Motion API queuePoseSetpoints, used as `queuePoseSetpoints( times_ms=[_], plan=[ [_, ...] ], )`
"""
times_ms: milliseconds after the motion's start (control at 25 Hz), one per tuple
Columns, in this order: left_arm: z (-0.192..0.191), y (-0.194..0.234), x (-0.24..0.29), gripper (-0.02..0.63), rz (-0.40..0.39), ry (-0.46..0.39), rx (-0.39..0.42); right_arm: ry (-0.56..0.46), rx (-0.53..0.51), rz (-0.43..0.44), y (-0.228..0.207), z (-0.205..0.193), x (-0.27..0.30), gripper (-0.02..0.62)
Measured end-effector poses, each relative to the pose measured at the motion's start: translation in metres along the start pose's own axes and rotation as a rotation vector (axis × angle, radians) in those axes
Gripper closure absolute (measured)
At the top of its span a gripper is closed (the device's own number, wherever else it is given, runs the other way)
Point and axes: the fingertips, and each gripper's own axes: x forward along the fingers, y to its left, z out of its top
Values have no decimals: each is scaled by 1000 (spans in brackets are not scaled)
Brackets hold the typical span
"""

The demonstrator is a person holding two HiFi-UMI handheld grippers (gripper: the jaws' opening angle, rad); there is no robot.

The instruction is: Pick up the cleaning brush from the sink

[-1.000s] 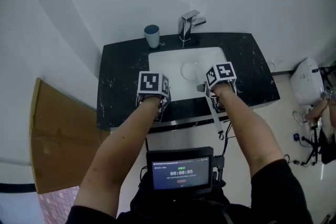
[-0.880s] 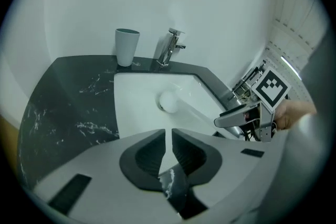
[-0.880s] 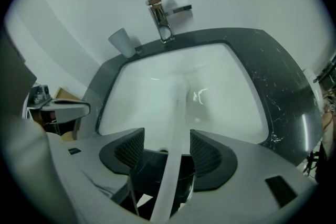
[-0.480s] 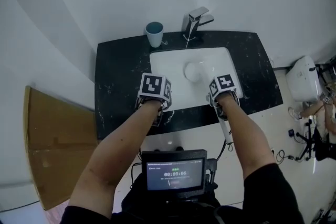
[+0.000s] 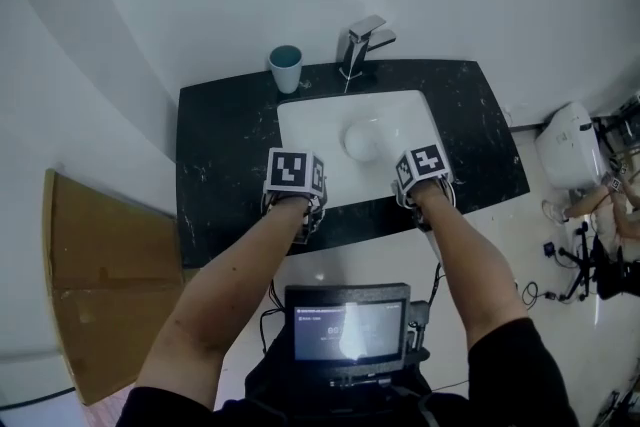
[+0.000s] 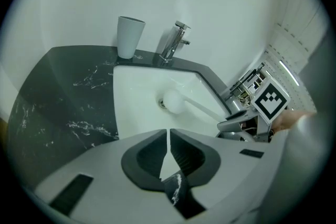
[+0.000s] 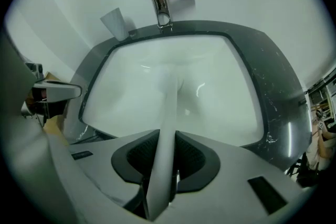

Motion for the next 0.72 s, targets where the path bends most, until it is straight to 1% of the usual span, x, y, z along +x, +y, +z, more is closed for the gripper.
queuePoseSetpoints(
  times_ms=[120, 160, 200, 240, 360, 440, 520, 600, 640, 720],
  plan=[
    [3, -28, -6, 575, -30, -47, -29, -58, -43, 55, 3, -9, -25, 515],
    [4, -41, -9, 598, -47, -68, -48, -81, -59, 75, -1, -12, -36, 515],
    [2, -54, -10, 599, -52, -86, -62, -102, -75, 92, -6, -16, -46, 515],
    [-1, -64, -11, 599, -36, -100, -70, -121, -92, 107, -13, -21, -55, 515],
    [-21, -104, -12, 600, 43, -127, -83, -173, -119, 164, -38, -45, -80, 515],
    [-38, -148, -12, 601, 50, -169, -132, -215, -139, 206, -60, -64, -100, 515],
    [-57, -192, -13, 602, 69, -205, -175, -251, -189, 234, -79, -81, -123, 515],
    [-77, -229, -15, 603, 122, -220, -187, -272, -228, 253, -93, -101, -142, 515],
    [-88, -248, -17, 603, 142, -224, -192, -278, -230, 266, -99, -112, -150, 515],
    [-106, -284, -22, 604, 156, -234, -202, -294, -213, 284, -109, -135, -165, 515]
  ],
)
